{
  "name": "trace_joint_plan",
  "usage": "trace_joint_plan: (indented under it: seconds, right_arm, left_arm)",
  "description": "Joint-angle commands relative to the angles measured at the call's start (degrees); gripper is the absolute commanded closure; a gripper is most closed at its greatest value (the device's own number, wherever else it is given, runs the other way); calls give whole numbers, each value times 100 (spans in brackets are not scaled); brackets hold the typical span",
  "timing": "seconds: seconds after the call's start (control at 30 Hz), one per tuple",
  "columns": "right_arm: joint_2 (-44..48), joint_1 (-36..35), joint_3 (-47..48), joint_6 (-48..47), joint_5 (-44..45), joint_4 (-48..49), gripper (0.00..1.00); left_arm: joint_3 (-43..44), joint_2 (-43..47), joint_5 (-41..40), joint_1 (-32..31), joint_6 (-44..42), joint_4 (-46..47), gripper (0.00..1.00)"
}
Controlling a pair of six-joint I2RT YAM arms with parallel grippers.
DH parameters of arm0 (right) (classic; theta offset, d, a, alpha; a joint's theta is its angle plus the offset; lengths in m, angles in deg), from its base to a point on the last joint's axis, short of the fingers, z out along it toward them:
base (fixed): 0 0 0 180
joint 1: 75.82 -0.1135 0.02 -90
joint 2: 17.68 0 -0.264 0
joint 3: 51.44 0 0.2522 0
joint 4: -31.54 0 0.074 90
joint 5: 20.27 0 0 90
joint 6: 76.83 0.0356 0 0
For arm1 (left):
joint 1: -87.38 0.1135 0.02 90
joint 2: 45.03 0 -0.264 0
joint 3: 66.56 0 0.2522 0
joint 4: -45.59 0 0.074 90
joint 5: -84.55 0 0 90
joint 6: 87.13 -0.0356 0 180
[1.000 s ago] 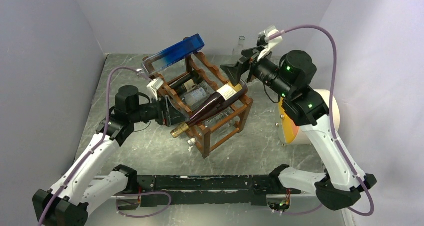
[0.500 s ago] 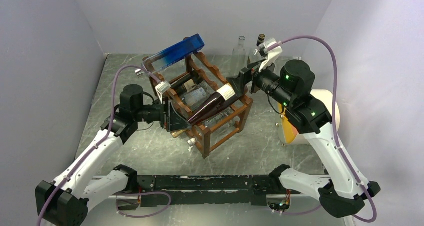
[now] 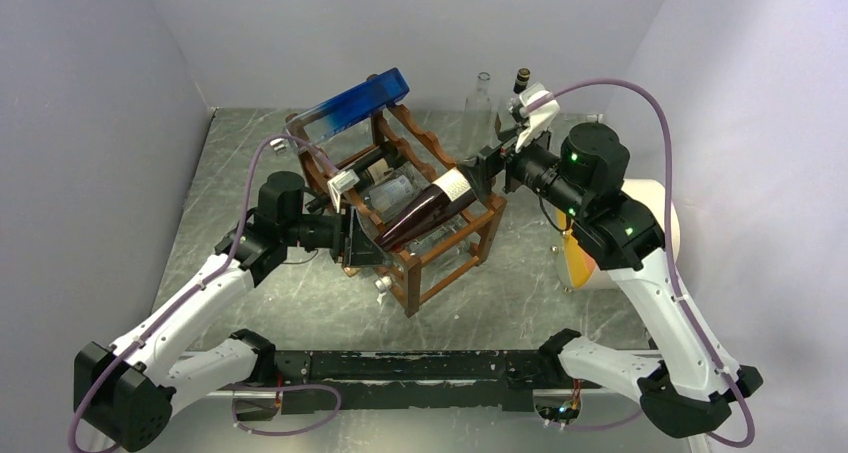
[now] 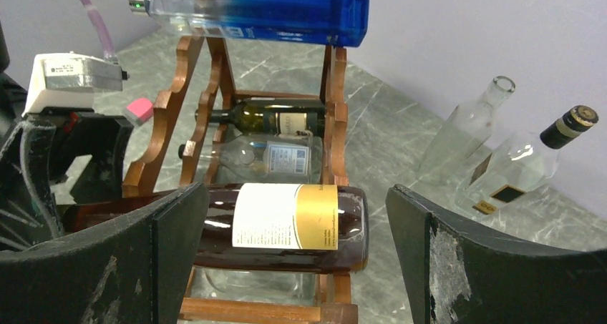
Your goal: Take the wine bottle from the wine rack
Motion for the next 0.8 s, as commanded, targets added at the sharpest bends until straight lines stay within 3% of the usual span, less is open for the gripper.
trace_joint_plan:
  seconds: [0.0, 0.1, 0.2, 0.33, 0.47, 0.77]
  right_arm:
    - [-99, -4, 10, -222, -138, -270, 0]
    - [-125, -9, -19, -282, -190, -312, 0]
    - [-135, -6, 2, -470, -141, -452, 0]
    - [17, -8, -50, -846, 175, -483, 0]
    - [310, -14, -358, -1617, 139, -370, 0]
    - [585, -18, -439, -3360, -1159, -397, 0]
  left_arm:
    - [42, -66, -227, -69, 68, -182, 36]
    - [10, -90, -103, -69, 221, 48, 47]
    - [87, -94, -30, -62, 255, 47, 71]
    - [328, -13, -157, -69, 197, -281, 93]
    - [628, 2, -164, -69, 310, -550, 93]
    - [1478, -63, -529, -64, 1071, -947, 93]
